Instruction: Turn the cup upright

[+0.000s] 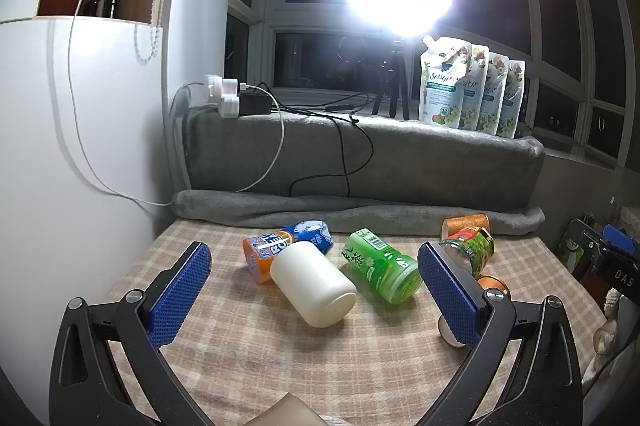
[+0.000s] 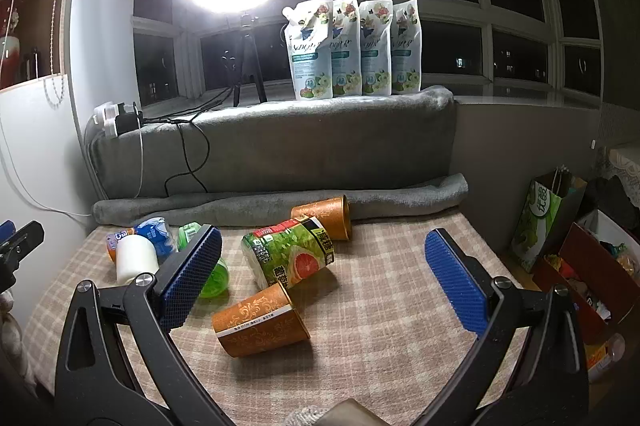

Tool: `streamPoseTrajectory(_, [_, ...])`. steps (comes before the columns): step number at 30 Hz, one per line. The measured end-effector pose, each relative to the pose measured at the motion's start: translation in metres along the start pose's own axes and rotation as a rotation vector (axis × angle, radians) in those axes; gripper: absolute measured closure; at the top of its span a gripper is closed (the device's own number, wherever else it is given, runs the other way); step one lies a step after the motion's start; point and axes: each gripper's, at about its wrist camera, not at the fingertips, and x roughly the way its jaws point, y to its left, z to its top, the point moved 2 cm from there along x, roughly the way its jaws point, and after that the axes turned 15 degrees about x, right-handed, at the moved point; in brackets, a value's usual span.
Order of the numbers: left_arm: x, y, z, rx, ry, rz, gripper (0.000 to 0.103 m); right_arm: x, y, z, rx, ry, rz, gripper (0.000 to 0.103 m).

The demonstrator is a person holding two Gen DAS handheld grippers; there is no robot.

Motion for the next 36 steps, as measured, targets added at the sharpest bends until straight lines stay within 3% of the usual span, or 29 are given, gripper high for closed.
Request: streamPoseTrajectory(36, [0.0015, 0.0009, 0.0006, 0.001, 0.002, -0.002, 0.001, 0.0099, 0.002, -0.0069, 0.011, 0.028, -0.004, 0.0])
